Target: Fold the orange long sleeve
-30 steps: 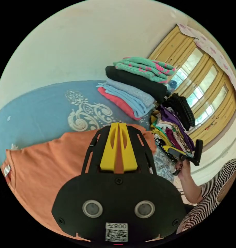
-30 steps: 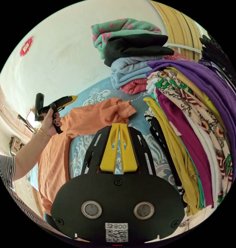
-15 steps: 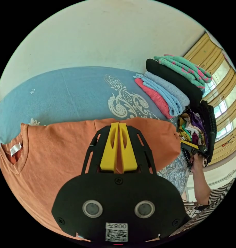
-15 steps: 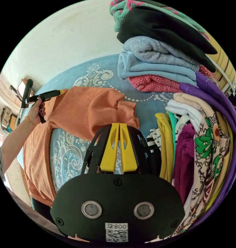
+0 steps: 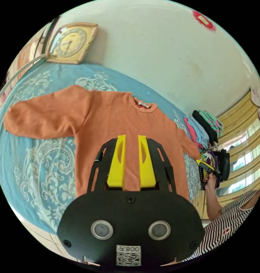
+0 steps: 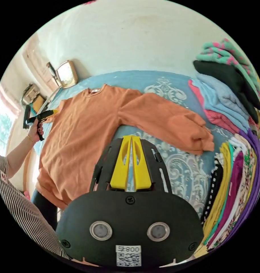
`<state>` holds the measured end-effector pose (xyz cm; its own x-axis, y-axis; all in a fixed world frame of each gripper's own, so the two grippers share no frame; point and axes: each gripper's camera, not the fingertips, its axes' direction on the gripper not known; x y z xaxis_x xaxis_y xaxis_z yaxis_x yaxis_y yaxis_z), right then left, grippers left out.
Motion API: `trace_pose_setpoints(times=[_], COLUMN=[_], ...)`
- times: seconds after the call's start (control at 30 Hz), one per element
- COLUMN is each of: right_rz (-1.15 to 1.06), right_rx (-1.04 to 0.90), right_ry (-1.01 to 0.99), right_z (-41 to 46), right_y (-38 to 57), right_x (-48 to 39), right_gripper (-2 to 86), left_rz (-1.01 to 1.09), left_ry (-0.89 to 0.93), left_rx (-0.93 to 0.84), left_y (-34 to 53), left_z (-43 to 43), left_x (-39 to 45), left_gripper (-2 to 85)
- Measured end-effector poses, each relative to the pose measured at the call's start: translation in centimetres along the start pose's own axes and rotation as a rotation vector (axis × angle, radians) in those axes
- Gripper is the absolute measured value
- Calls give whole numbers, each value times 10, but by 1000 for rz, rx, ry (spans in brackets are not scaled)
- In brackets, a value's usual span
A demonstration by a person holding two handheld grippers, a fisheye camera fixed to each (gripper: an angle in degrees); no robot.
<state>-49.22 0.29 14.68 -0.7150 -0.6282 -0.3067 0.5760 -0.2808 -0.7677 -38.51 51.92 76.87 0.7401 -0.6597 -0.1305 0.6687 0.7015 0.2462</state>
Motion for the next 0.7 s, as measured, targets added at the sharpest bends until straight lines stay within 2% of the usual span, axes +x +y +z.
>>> trace_pose_setpoints(times=[0.13, 0.23, 0.3, 0.43, 0.53, 0.6, 0.7], right_rz=[-232, -363, -417, -439, -420, -411, -396], right_rx=[-82, -134, -183, -241, -283, -307, -321], right_ry=[-164, -260, -267, -209, -202, -183, -173], right_z=[53, 87, 107, 137, 154, 163, 173], right_y=[-41, -69, -80, -83, -78, -75, -71], right_x=[-118, -190, -220, -250, -252, -252, -252], right_gripper=[5, 7, 7, 6, 4, 4, 4], left_rz=[-429, -669, -744, -765, -753, -762, -670], left_ry=[-1, 113, 137, 154, 115, 107, 59], left_rx=[193, 368, 443, 492, 409, 383, 418], left_y=[54, 85, 95, 91, 80, 79, 84], left_z=[-99, -143, -160, -180, -180, -184, -213], left_x=[-178, -283, -329, -400, -433, -445, -442], left_gripper=[100, 105, 105, 93, 63, 38, 19])
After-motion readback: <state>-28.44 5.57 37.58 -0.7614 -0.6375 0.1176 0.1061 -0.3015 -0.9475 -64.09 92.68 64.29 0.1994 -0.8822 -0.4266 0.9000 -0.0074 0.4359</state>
